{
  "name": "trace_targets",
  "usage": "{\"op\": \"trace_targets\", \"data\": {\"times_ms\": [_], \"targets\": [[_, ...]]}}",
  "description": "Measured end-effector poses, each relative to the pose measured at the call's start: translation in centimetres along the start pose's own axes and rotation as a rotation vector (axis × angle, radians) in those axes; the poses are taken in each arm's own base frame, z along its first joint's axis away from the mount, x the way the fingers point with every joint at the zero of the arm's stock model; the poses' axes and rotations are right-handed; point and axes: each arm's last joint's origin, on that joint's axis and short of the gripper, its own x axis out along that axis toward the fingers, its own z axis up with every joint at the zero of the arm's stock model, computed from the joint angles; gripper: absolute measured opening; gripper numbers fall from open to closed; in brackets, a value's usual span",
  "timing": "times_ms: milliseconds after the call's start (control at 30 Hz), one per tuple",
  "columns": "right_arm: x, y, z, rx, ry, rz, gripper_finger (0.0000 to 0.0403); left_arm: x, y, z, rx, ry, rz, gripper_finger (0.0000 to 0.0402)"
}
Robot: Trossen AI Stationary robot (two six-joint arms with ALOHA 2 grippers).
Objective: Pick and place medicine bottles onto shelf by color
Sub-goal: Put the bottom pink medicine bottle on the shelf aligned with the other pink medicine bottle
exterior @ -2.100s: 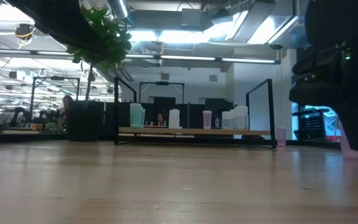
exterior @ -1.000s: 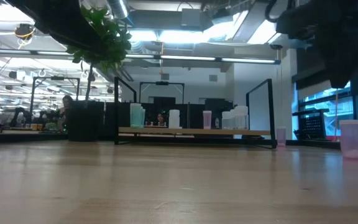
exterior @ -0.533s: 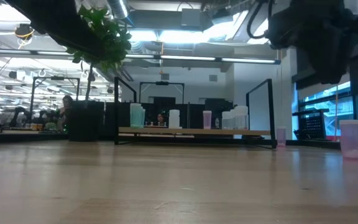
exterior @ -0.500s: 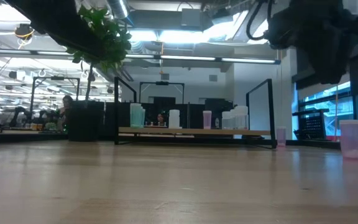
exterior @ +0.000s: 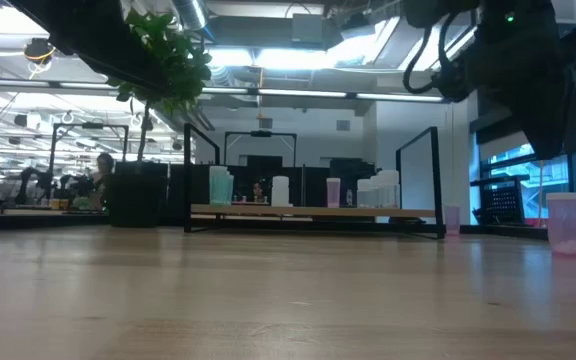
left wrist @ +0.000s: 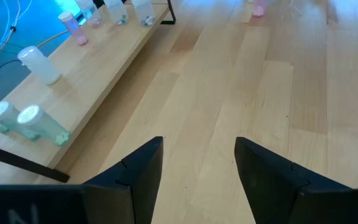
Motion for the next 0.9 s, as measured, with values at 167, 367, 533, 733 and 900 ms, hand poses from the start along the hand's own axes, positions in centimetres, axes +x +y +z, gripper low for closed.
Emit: {"op": "trace_targets", "data": {"times_ms": [167, 367, 533, 733, 900], "targets": [[1.0, -0.3, -0.1, -0.011, -0.007, -0.03, 0.0222, 0.0, 0.0, 0.0, -0.008, 0.0, 0.0, 0.0194], [2.7, -0.9, -0.3, -0.002, 0.018, -0.083, 0.0222, 0.0, 0.0, 0.0, -0.008, 0.0, 0.0, 0.0194], [3.5, -0.9, -0.3, -0.007, 0.01, -0.07, 0.0223, 0.0, 0.0, 0.0, -0.011, -0.002, -0.001, 0.0194], [3.6, -0.8, -0.2, -0.028, 0.003, -0.065, 0.0223, 0.0, 0.0, 0.1, -0.017, -0.006, -0.004, 0.0194], [3.6, -0.7, -0.2, 0.016, -0.001, -0.059, 0.0223, 0.0, -0.1, 0.1, -0.018, -0.008, -0.005, 0.0194]]}}
